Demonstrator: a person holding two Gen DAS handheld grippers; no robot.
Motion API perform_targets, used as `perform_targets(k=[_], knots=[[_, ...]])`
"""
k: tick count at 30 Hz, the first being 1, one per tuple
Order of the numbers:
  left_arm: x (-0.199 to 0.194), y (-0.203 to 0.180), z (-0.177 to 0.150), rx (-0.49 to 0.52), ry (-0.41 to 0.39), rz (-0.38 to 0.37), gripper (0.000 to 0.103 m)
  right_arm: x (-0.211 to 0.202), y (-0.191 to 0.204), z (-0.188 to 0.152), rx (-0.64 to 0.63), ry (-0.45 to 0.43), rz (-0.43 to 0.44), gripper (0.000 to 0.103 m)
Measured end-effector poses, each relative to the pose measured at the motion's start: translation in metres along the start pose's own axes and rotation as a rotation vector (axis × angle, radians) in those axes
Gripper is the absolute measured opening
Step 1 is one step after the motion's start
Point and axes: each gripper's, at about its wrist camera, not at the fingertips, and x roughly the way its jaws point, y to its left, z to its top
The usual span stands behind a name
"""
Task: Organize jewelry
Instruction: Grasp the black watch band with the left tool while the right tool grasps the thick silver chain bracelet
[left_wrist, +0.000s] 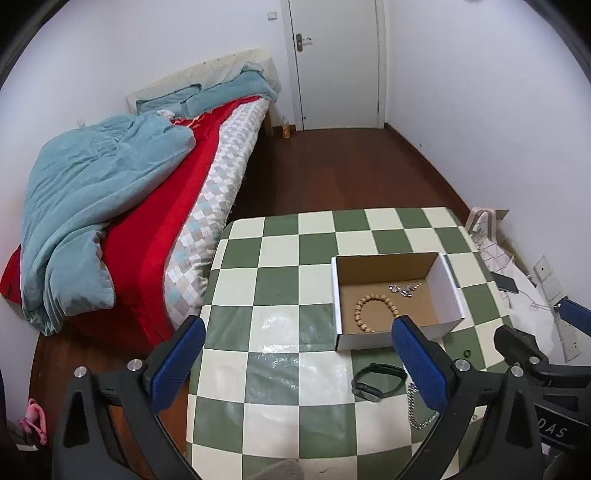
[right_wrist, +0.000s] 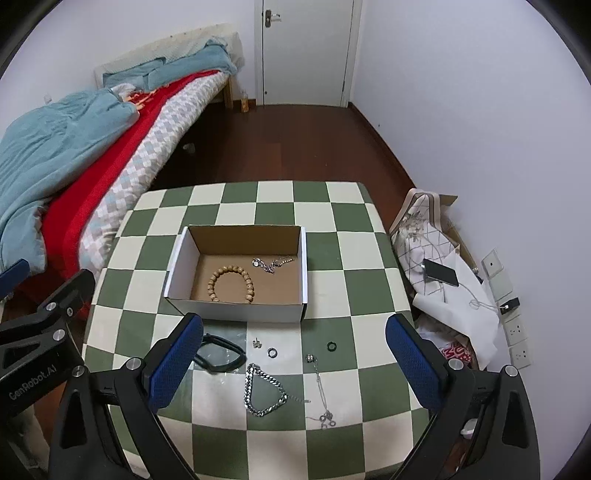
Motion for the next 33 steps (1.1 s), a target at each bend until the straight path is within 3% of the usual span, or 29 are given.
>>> perform_targets(k=[8,16,20,22,26,27,28,30,33], knots=[[-0.018,0.002,-0.016,-0.031,-0.037,0.007,0.103,-0.011,-0.006,-0.024,0.035,-0.004,0.022,0.100],[0.026,0.001,-0.054,-0.011,0.060,0.139,0.103,0.072,-0.026,-0.083,0.139,0.195,0.043,0.100],[0.058,-0.005,-0.073,0.023,0.128,0.191,0.103,0.115,-0.028,-0.112,0.203,0.276,0.077,0.070],[0.069,-0.008,-0.078,0.028,0.156,0.198,0.103,0.128,-0.025,-0.122,0.217,0.286,0.085,0.067],[0.089,-0.016,-0.083,0.035,0.203,0.198,0.103,0.145,-0.012,-0.134,0.203,0.297,0.079,0.051],[0.094,-0.018,-0.082,0.033,0.213,0.195,0.103,0.145,-0.008,-0.135,0.183,0.282,0.066,0.040],[0.099,-0.020,-0.081,0.030,0.226,0.188,0.103,0.145,-0.004,-0.136,0.159,0.277,0.038,0.036],[0.110,-0.023,-0.080,0.021,0.258,0.174,0.103,0.145,-0.003,-0.139,0.147,0.266,0.005,0.007],[0.132,-0.026,-0.081,-0.016,0.334,0.123,0.103,0.146,-0.012,-0.142,0.172,0.261,-0.009,0.007]])
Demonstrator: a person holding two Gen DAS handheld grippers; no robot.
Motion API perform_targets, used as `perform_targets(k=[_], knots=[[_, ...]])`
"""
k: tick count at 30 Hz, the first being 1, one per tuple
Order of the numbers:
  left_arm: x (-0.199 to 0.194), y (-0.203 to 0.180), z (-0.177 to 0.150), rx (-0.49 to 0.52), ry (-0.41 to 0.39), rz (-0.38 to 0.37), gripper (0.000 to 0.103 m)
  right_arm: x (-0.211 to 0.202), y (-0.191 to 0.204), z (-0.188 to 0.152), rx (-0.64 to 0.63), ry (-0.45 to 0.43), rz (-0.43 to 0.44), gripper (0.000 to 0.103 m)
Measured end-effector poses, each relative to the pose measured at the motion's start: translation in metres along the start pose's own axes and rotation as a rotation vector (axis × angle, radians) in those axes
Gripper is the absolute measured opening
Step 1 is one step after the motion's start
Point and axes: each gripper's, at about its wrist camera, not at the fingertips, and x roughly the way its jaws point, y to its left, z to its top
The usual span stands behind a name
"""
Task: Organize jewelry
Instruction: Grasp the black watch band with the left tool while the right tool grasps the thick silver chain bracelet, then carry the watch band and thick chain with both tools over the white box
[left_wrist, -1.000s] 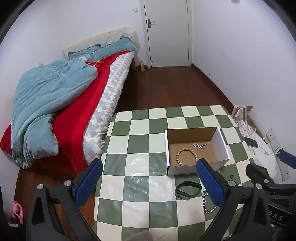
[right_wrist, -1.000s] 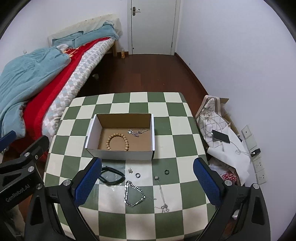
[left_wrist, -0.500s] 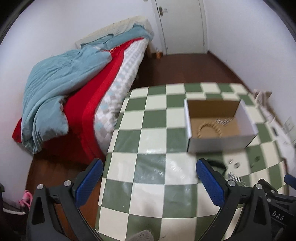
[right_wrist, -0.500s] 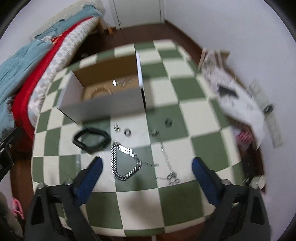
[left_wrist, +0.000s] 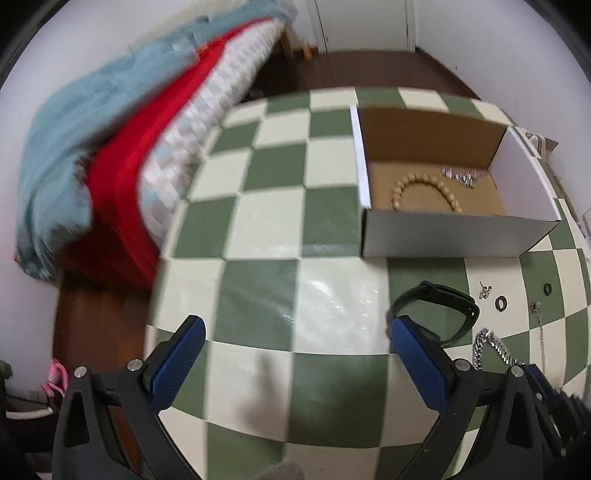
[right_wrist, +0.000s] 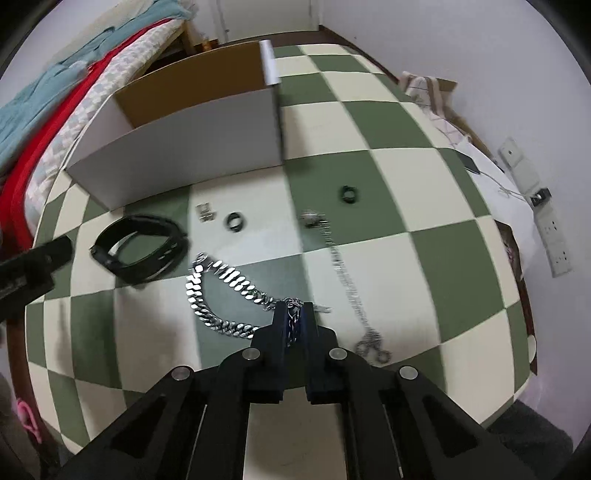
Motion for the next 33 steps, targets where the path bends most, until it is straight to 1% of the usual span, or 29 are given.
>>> perform_targets(k=[1,3,4,6,8,9,10,11,12,13,15,17,19,20,23,27,33], knots=[[0.007,-0.002,0.002,-0.011,0.026,-0.025,0.103,-0.001,-0.004,0.002,0.011,0.001,0.000,0.007],[0.013,-0.003,0.004,-0.042,0.026,-0.070,0.103,-0.001,-0.011,0.001,0.029,0.004,-0.006,0.007],[0.018,-0.005,0.007,-0.053,0.044,-0.086,0.102,-0.001,-0.014,0.001,0.037,0.004,-0.006,0.007],[0.026,-0.011,0.010,-0.046,0.088,-0.102,0.102,-0.001,-0.017,-0.001,0.048,0.008,-0.004,0.007],[0.030,-0.017,0.010,-0.029,0.095,-0.130,0.101,-0.004,-0.020,0.006,0.051,0.011,-0.002,0.007],[0.032,-0.021,0.010,-0.018,0.097,-0.134,0.099,-0.003,-0.020,0.008,0.050,0.013,-0.005,0.007],[0.034,-0.024,0.008,-0.001,0.100,-0.133,0.093,-0.004,-0.018,0.008,0.047,0.012,-0.012,0.007],[0.037,-0.027,0.007,0.011,0.105,-0.144,0.075,-0.004,-0.017,0.009,0.041,0.011,-0.017,0.007],[0.040,-0.029,0.005,0.019,0.116,-0.154,0.059,-0.004,-0.016,0.010,0.038,0.010,-0.021,0.007],[0.039,-0.029,0.003,0.013,0.108,-0.186,0.053,-0.004,-0.015,0.010,0.035,0.009,-0.024,0.007],[0.034,-0.029,0.001,0.027,0.086,-0.195,0.020,-0.004,-0.014,0.010,0.036,0.009,-0.020,0.007],[0.030,-0.030,-0.003,0.052,0.080,-0.184,0.019,-0.004,-0.016,0.011,0.041,0.007,-0.011,0.007],[0.025,-0.027,-0.007,0.070,0.064,-0.176,0.016,-0.005,-0.018,0.010,0.048,0.004,0.003,0.006],[0.023,-0.026,-0.010,0.080,0.056,-0.166,0.015,-0.006,-0.019,0.010,0.048,-0.001,0.008,0.004],[0.017,-0.022,-0.020,0.102,0.039,-0.145,0.014,-0.006,-0.018,0.009,0.044,0.003,0.014,0.004],[0.012,-0.016,-0.031,0.106,0.031,-0.128,0.014,-0.006,-0.017,0.008,0.041,0.001,0.012,0.004],[0.013,-0.010,-0.033,0.108,0.026,-0.120,0.013,-0.007,-0.015,0.008,0.031,0.006,0.004,0.004]])
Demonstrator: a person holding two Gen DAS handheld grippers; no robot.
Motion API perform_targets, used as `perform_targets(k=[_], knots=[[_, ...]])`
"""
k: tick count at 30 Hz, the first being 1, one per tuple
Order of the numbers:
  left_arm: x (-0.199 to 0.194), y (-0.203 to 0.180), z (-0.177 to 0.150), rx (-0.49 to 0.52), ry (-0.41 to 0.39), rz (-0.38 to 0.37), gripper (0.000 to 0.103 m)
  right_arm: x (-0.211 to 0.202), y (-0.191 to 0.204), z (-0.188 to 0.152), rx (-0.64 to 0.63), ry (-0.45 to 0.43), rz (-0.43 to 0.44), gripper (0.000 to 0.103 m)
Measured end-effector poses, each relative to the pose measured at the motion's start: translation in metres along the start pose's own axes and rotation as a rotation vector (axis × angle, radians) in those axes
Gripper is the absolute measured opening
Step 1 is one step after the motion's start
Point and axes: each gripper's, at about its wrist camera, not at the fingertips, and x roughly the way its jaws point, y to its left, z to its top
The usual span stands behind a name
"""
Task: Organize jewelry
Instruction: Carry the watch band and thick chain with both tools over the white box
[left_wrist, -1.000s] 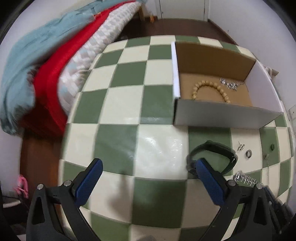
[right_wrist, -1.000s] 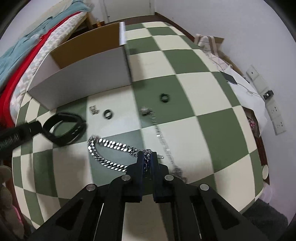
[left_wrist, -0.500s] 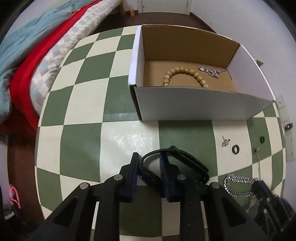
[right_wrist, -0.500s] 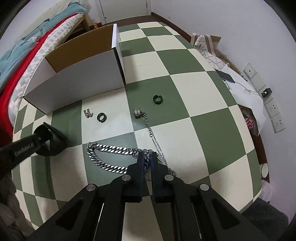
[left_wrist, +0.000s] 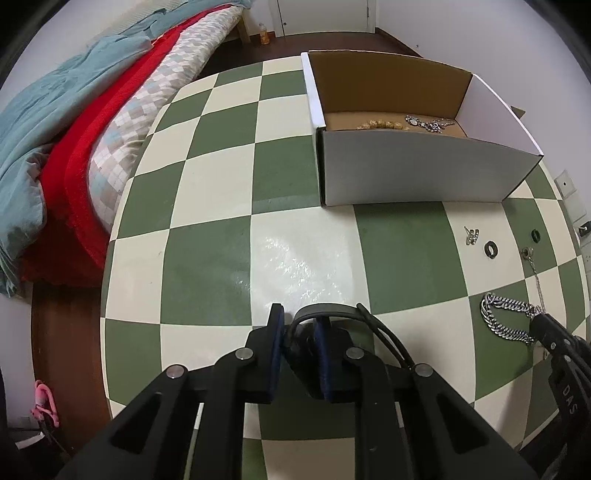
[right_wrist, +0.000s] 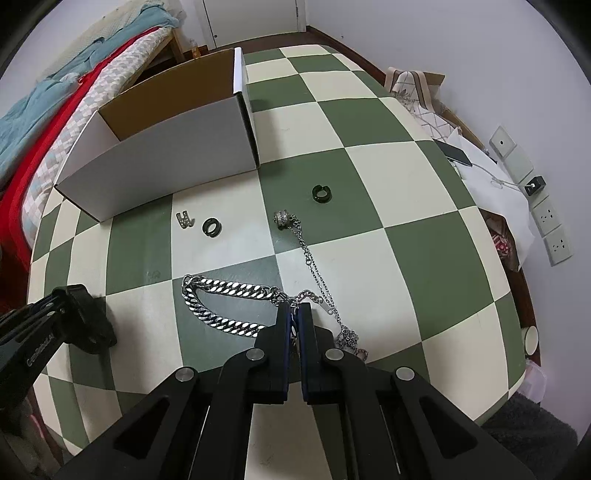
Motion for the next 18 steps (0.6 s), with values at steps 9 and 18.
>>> perform_targets(k=[9,18], knots=[[-0.013,0.002,0.002,0.010,-0.029,-0.033,0.011,-0.021,0.002,0.001,0.003,-0.034,0.034,0.004],[-0.065,0.003,0.020,0.026,-0.123,-0.104,0.011,-0.079,0.012,0.025,-0.018,-0.129,0.134,0.004]])
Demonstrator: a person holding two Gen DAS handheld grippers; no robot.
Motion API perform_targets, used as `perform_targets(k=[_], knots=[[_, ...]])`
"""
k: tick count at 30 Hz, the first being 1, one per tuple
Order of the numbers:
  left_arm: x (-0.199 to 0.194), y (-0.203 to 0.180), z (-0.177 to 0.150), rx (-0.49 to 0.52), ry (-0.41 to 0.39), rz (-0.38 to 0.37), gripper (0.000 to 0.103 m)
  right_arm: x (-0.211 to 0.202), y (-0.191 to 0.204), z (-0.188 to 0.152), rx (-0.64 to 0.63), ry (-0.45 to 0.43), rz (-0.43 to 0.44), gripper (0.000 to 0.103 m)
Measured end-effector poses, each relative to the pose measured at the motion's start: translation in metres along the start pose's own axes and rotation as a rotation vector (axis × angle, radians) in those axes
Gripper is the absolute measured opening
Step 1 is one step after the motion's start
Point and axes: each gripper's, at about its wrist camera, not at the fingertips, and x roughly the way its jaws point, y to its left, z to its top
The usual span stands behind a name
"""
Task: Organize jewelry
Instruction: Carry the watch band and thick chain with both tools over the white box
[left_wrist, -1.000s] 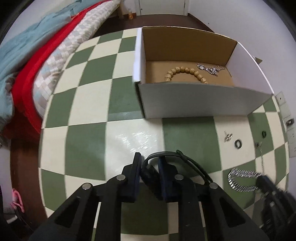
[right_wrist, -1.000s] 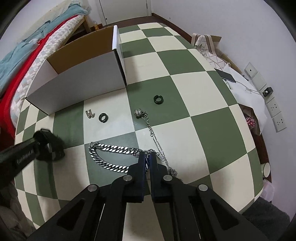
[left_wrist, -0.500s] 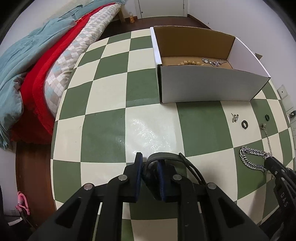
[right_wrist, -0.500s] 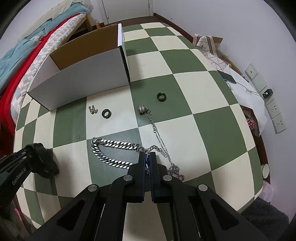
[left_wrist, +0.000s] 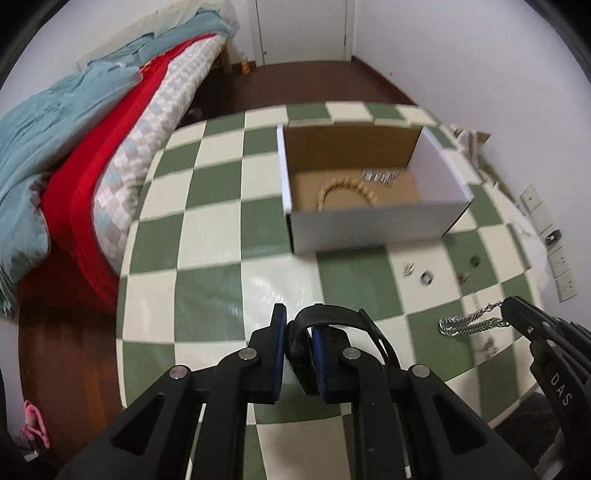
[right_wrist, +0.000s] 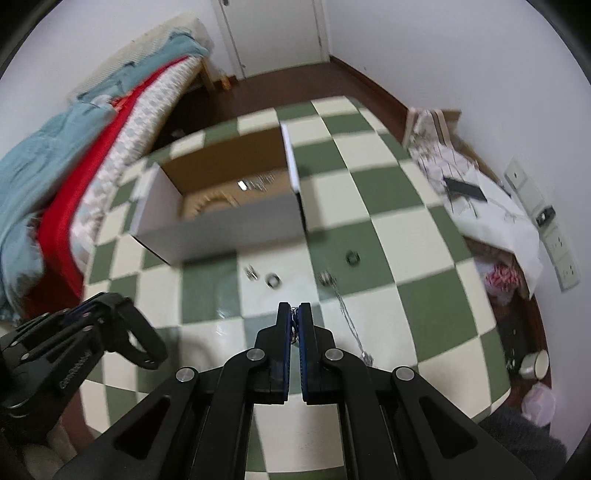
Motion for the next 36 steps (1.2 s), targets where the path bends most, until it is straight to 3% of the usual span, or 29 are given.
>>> perform_targets(k=[8,14,19,24,30,36], knots=[[-0.034,0.002,0.055,0.014,-0.086,-0.047,0.011,-0.048,0.013,0.058,-0.049,-0.097,0.065,0.004],[-0.037,0.001,0.107,0.044,-0.125,-0.041,0.011,-0.051,0.025,0.113,-0.089,-0.137,0.065,0.004],[-0.002,-0.009,0.141,0.098,-0.056,-0.036,0.011,-0.016,0.032,0.148,-0.096,-0.081,0.060,0.004],[0.043,-0.014,0.153,0.114,0.043,-0.039,0.011,0.030,0.029,0.166,-0.072,0.013,0.081,0.004],[0.083,-0.013,0.156,0.090,0.141,-0.056,0.011,0.075,0.025,0.170,-0.044,0.115,0.115,0.004],[0.093,-0.008,0.163,0.039,0.179,-0.086,0.015,0.083,0.032,0.171,-0.063,0.140,0.133,0.005]])
